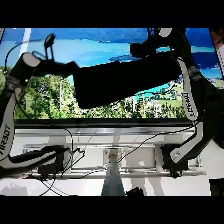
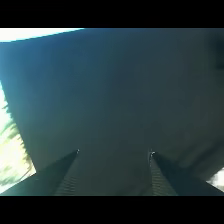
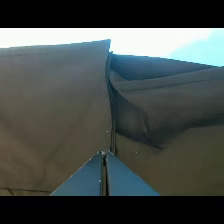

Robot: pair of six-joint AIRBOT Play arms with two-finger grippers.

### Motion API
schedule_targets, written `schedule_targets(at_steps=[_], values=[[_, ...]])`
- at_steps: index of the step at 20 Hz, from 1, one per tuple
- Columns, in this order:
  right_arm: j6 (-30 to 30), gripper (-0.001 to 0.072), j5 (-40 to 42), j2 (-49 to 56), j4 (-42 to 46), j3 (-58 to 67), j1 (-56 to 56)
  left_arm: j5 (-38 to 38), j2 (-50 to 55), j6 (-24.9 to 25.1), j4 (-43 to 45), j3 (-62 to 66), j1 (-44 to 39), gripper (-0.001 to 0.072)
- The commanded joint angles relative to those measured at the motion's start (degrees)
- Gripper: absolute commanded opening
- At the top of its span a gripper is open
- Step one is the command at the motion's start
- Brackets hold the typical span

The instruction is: Fold the clothes and pants, and hang the long-sleeved shirts on hangers.

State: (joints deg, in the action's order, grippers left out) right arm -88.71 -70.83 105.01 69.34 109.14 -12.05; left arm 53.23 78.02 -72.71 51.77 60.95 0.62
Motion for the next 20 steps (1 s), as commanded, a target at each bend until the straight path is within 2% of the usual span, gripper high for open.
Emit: schedule_targets(at_steps=[1, 5, 8, 10, 11, 12, 13, 14, 17, 20], values=[[0.94, 0.0016, 1.11, 0.02, -0.09, 0.0, -0.02, -1.25, 0.11, -0.11, -0.42, -9.92, 5.9, 0.0547], [0.94, 0.0016, 1.2, 0.02, -0.5, 0.0, -0.02, -8.09, 2.99, 0.66, -5.25, -14.53, 5.35, 0.0563], [0.94, 0.0016, 1.49, 0.07, -0.48, 0.0, -0.02, -8.66, 6.8, 6.91, -14.6, -14.51, 4.02, 0.0562], [1.22, 0.0016, 1.77, 0.13, -0.28, -0.17, -0.02, -9.7, 9.09, 7.58, -16.68, -14.51, 2.89, 0.0553], [1.42, 0.0016, 1.84, 0.28, -0.07, -0.17, -0.02, -10.43, 9.57, 7.58, -16.72, -14.49, 2.49, 0.0458], [1.4, 0.0016, 1.99, 0.57, -0.07, -0.2, -0.02, -11.13, 9.51, 7.58, -16.72, -14.47, 2.25, 0.0298], [1.4, 0.0016, 2.51, 0.9, -0.07, -0.5, -0.02, -11.15, 9.14, 7.58, -16.7, -14.27, 2.25, 0.009], [1.36, 0.0016, 2.56, 1.42, -0.17, -0.72, -0.09, -10.91, 8.24, 7.61, -16.2, -13.94, 2.58, 0.0006], [1.27, 0.0017, 0.96, 4.04, -0.83, -0.76, -1.44, -6.91, 2.27, 7.56, -11.23, -11.43, 4.87, 0.0006], [0.72, 0.0017, 3.61, 5.99, -3.13, -3.23, -6.01, -1.29, -6.38, 7.52, -6.64, -7.98, 7.8, 0.0006]])
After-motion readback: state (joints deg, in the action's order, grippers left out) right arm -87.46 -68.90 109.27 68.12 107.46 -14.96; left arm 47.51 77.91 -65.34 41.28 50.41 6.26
